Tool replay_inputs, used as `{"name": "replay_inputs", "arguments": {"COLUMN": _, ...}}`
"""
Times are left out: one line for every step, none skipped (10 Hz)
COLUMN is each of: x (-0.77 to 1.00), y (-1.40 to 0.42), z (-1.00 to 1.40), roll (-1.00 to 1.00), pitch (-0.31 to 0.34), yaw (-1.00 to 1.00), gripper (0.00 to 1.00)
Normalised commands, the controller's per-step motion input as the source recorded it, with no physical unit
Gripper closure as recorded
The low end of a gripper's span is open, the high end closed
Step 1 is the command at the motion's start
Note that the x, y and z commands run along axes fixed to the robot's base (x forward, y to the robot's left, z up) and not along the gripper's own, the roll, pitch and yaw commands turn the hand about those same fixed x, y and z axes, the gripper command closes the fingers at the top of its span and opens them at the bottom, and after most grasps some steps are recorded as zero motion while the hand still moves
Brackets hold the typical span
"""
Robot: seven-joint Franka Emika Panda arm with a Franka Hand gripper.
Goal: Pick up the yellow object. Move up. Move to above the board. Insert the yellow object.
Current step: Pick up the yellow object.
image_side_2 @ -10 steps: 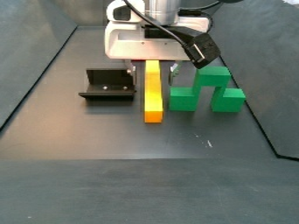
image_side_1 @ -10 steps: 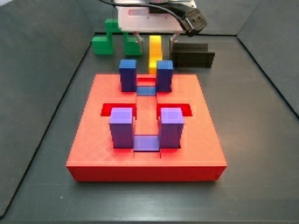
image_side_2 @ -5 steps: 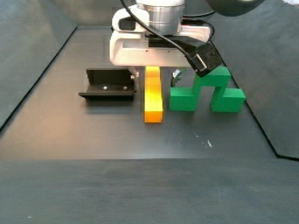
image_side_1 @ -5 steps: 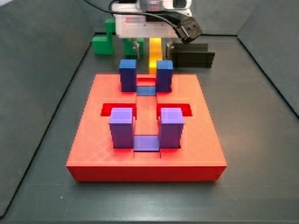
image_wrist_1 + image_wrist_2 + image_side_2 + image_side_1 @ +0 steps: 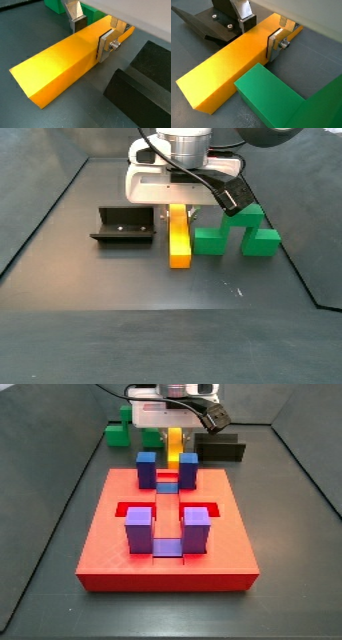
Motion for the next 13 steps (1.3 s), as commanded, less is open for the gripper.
{"name": "replay_inputs", "arguments": {"x": 0.00, "y": 0.00, "z": 0.00, "roll": 0.00, "pitch": 0.000, "yaw": 0.00, "gripper": 1.00}}
{"name": "replay_inputs", "arguments": {"x": 0.00, "y": 0.00, "z": 0.00, "roll": 0.00, "pitch": 0.000, "yaw": 0.00, "gripper": 1.00}}
{"name": "replay_inputs", "arguments": {"x": 0.00, "y": 0.00, "z": 0.00, "roll": 0.00, "pitch": 0.000, "yaw": 0.00, "gripper": 1.00}}
{"name": "replay_inputs", "arguments": {"x": 0.00, "y": 0.00, "z": 0.00, "roll": 0.00, "pitch": 0.000, "yaw": 0.00, "gripper": 1.00}}
{"name": "replay_inputs", "arguments": {"x": 0.00, "y": 0.00, "z": 0.00, "roll": 0.00, "pitch": 0.000, "yaw": 0.00, "gripper": 1.00}}
{"name": "replay_inputs", "arguments": {"x": 0.00, "y": 0.00, "z": 0.00, "roll": 0.00, "pitch": 0.000, "yaw": 0.00, "gripper": 1.00}}
{"name": "replay_inputs", "arguments": {"x": 0.00, "y": 0.00, "z": 0.00, "roll": 0.00, "pitch": 0.000, "yaw": 0.00, "gripper": 1.00}}
{"name": "replay_inputs", "arguments": {"x": 0.00, "y": 0.00, "z": 0.00, "roll": 0.00, "pitch": 0.000, "yaw": 0.00, "gripper": 1.00}}
{"name": "replay_inputs", "arguments": {"x": 0.00, "y": 0.00, "z": 0.00, "roll": 0.00, "pitch": 0.000, "yaw": 0.00, "gripper": 1.00}}
{"name": "replay_inputs", "arguments": {"x": 0.00, "y": 0.00, "z": 0.00, "roll": 0.00, "pitch": 0.000, "yaw": 0.00, "gripper": 1.00}}
{"name": "replay_inputs", "arguments": {"x": 0.00, "y": 0.00, "z": 0.00, "roll": 0.00, "pitch": 0.000, "yaw": 0.00, "gripper": 1.00}}
{"name": "replay_inputs", "arguments": {"x": 0.00, "y": 0.00, "z": 0.00, "roll": 0.00, "pitch": 0.000, "yaw": 0.00, "gripper": 1.00}}
{"name": "replay_inputs", "arguments": {"x": 0.00, "y": 0.00, "z": 0.00, "roll": 0.00, "pitch": 0.000, "yaw": 0.00, "gripper": 1.00}}
